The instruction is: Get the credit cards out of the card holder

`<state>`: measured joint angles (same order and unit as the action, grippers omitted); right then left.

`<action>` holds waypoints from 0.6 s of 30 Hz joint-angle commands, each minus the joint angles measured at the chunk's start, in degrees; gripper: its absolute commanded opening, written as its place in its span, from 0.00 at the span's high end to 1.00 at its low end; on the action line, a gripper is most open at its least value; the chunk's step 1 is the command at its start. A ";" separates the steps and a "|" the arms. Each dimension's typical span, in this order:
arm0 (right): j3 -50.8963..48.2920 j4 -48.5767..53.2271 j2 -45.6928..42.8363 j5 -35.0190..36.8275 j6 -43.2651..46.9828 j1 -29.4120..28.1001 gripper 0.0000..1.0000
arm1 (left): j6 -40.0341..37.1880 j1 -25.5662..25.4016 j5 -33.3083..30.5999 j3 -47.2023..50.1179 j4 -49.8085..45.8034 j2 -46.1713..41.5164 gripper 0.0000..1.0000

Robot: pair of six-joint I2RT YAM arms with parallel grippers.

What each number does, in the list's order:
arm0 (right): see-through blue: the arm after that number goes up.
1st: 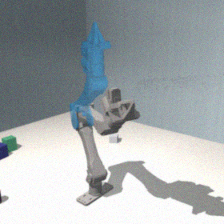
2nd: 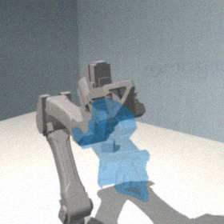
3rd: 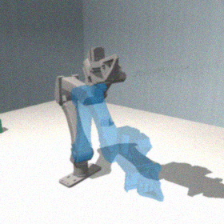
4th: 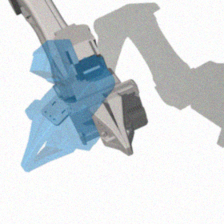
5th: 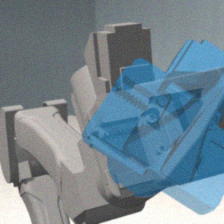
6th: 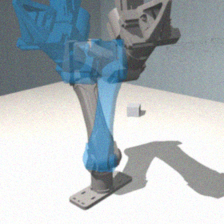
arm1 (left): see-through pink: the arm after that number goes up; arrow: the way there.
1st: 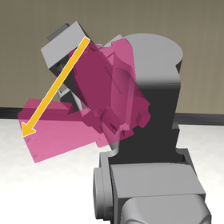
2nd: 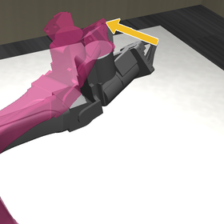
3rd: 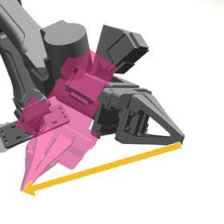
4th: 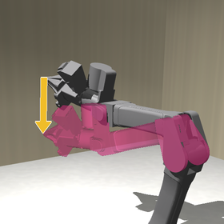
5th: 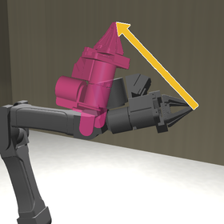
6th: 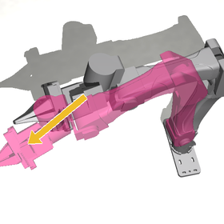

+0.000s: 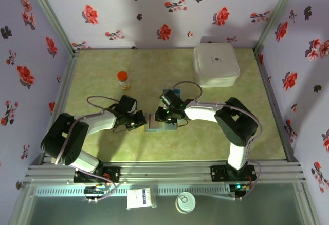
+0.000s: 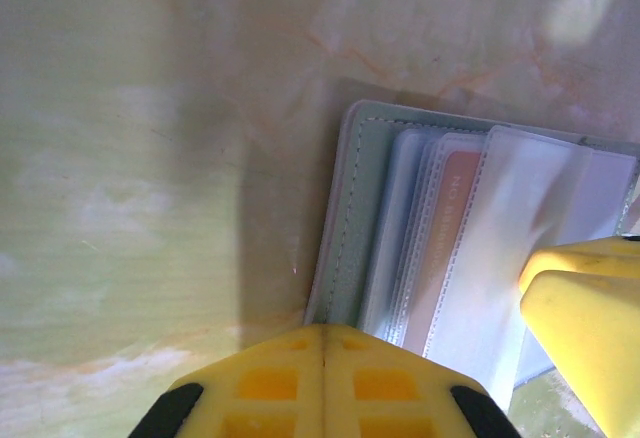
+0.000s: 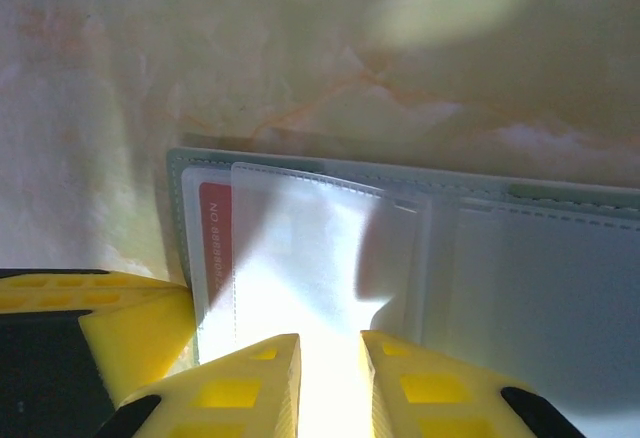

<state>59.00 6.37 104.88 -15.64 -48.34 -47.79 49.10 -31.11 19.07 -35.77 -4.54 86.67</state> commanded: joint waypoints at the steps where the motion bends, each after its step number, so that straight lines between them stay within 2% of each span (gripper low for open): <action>1: -1.04 1.80 -1.10 1.44 1.05 -0.32 0.77 | -0.54 0.26 -0.92 0.22 -2.28 0.57 0.95; 18: -4.40 -1.61 -1.97 0.18 0.36 0.82 0.77 | -1.16 0.28 -2.02 -1.64 -5.42 -0.79 0.95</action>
<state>56.25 4.47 103.98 -15.46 -48.07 -47.51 49.10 -31.11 18.85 -36.29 -5.93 86.67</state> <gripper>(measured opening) 0.227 0.049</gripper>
